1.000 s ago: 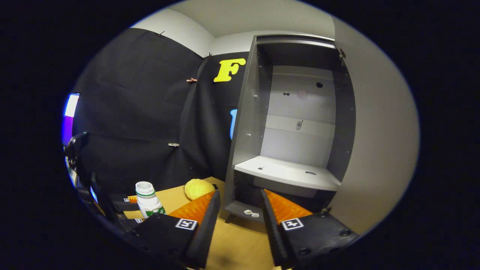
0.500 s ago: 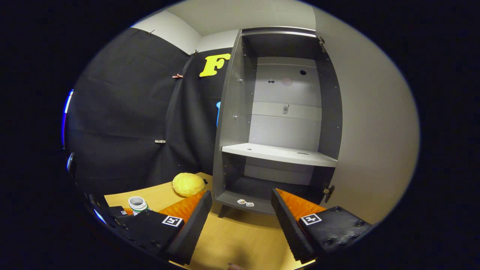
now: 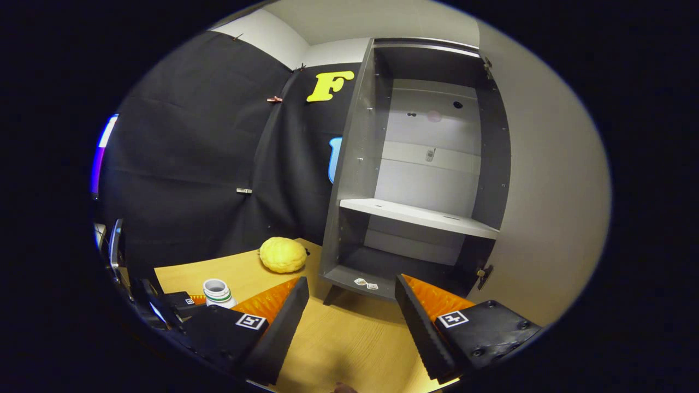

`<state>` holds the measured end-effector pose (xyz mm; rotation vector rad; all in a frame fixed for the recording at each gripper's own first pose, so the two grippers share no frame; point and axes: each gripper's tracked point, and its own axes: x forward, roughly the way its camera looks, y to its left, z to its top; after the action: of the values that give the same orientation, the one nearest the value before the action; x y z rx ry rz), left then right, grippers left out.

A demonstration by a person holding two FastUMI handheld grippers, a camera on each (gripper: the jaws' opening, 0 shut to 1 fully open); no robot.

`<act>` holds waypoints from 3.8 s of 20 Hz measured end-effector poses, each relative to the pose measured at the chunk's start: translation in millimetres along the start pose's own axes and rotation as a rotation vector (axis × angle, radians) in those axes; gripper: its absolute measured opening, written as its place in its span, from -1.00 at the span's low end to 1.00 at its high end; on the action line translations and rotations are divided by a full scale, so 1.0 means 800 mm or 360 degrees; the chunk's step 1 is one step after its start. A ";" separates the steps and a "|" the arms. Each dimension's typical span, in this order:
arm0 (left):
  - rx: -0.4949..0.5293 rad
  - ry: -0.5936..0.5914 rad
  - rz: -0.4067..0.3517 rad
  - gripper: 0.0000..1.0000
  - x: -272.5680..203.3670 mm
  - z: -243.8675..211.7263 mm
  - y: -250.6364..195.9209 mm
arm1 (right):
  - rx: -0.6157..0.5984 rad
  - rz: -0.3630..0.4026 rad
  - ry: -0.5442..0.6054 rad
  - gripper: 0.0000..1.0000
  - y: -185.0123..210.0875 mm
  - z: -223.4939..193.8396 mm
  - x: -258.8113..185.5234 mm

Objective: Open the cabinet door with the right hand, grasp the bottle in the cabinet with the left hand and place it on the coaster, then close the cabinet door with the right hand.

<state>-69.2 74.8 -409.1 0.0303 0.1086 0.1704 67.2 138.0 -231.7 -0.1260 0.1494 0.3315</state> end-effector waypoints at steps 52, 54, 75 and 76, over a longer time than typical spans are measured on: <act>0.0034 -0.0125 -0.0203 0.99 -0.035 0.440 -0.095 | 0.0118 -0.0498 -0.0366 0.93 -0.331 0.278 -0.311; 0.0032 -0.0116 -0.0195 0.99 -0.039 0.437 -0.087 | 0.0156 -0.0472 -0.0359 0.88 -0.330 0.277 -0.305; 0.0105 -0.0144 -0.0433 0.92 0.039 0.435 0.044 | 0.0253 -0.0348 -0.0336 0.86 -0.102 0.285 -0.146; 0.0100 -0.0134 -0.0436 0.92 0.043 0.432 0.049 | 0.0268 -0.0317 -0.0336 0.86 -0.089 0.284 -0.135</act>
<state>-4.2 111.7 -67.5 0.0847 0.0335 -0.1082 18.1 70.4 16.5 0.0612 -0.0444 0.1311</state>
